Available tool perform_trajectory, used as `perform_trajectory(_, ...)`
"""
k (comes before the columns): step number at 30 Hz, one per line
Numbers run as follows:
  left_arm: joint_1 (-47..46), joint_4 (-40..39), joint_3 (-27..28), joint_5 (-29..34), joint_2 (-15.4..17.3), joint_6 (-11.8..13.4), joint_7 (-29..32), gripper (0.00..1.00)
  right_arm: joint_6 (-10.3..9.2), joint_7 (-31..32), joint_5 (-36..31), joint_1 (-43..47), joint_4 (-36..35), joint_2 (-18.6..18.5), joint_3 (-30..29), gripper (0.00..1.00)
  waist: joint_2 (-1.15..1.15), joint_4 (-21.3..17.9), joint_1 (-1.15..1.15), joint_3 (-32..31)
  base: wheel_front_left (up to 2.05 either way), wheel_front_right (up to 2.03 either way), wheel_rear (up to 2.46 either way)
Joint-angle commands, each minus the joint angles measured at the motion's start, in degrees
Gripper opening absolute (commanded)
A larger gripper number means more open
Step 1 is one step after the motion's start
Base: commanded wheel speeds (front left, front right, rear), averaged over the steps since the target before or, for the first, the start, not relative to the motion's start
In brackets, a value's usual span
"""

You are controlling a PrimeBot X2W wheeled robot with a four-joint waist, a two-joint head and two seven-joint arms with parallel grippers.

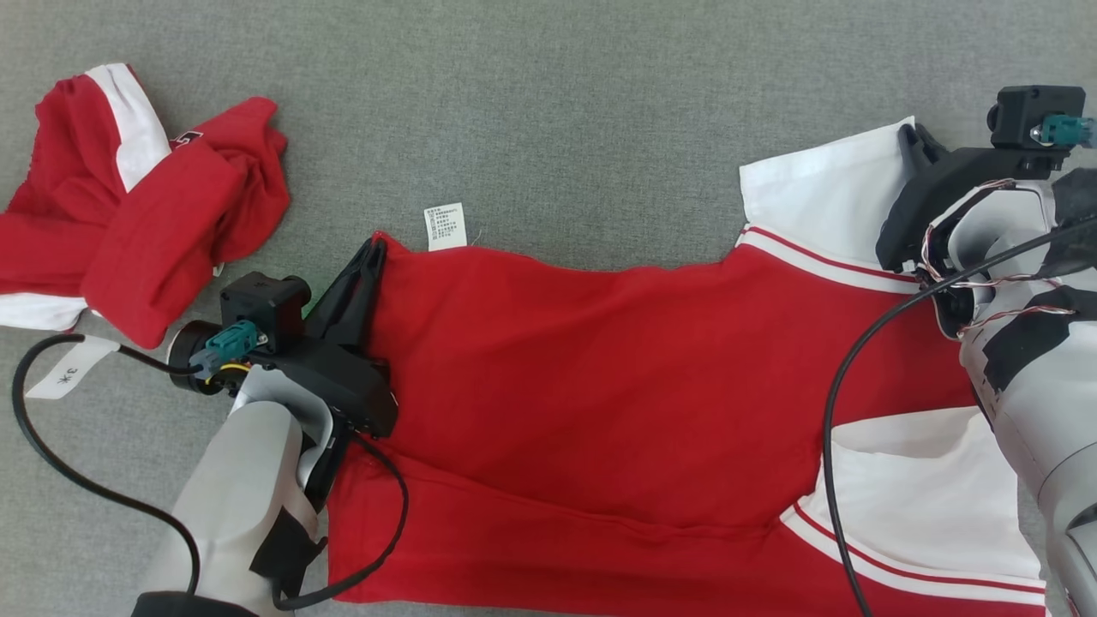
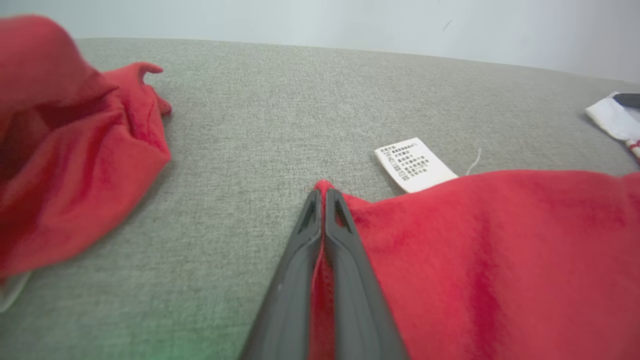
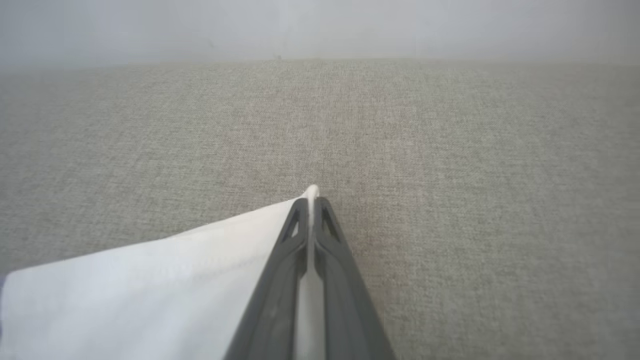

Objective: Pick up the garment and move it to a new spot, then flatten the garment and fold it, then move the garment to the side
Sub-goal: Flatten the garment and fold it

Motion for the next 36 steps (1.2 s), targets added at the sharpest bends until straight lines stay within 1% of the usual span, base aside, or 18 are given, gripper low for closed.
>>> perform_trajectory(1,0.7,0.1,0.5,0.3,0.4,0.1,0.1,0.0,-0.08,-1.4,-0.4,-0.6,0.3,-0.4,0.4,0.0,0.0,-0.4,0.0,-0.4,0.0,0.0,0.0)
perform_trajectory(5,1.6,-0.5,2.0,0.9,0.4,0.1,0.1,0.0,-0.08,-3.3,-0.2,-0.4,0.1,0.1,0.8,0.0,0.0,-0.9,0.0,-1.9,0.0,0.0,0.0)
perform_trajectory(13,5.3,-1.0,5.3,1.9,0.4,0.1,0.0,0.0,-0.07,-6.5,2.8,5.7,-4.0,0.3,2.8,0.0,0.0,-2.4,0.0,-7.5,0.0,0.0,0.0)
perform_trajectory(18,8.6,-2.0,7.3,2.3,0.9,0.1,0.0,0.0,-0.07,-7.9,6.0,10.6,-8.5,-1.0,4.3,0.0,0.0,-3.7,0.0,-11.4,0.0,0.0,0.0)
perform_trajectory(22,11.8,-3.7,9.5,2.1,0.7,0.4,0.0,0.0,-0.07,-8.4,9.2,15.1,-12.8,-2.3,5.3,0.0,0.0,-4.1,0.0,-14.1,0.0,0.0,0.0)
perform_trajectory(26,15.1,-4.7,10.5,2.6,0.2,0.3,0.0,0.0,-0.07,-8.8,12.1,20.0,-16.7,-4.2,6.4,0.0,0.0,-4.3,0.0,-16.6,0.0,0.0,0.0)
perform_trajectory(31,18.9,-5.3,11.1,3.1,-0.2,0.3,0.0,0.0,-0.07,-8.9,15.1,26.2,-22.2,-5.9,5.8,0.0,0.0,-5.0,0.0,-18.7,0.0,0.0,0.0)
perform_trajectory(36,22.3,-5.5,12.0,3.4,-0.4,0.2,0.0,0.0,-0.07,-8.8,15.5,33.1,-27.7,-6.6,4.8,0.0,0.0,-6.1,0.0,-20.3,0.0,0.0,0.0)
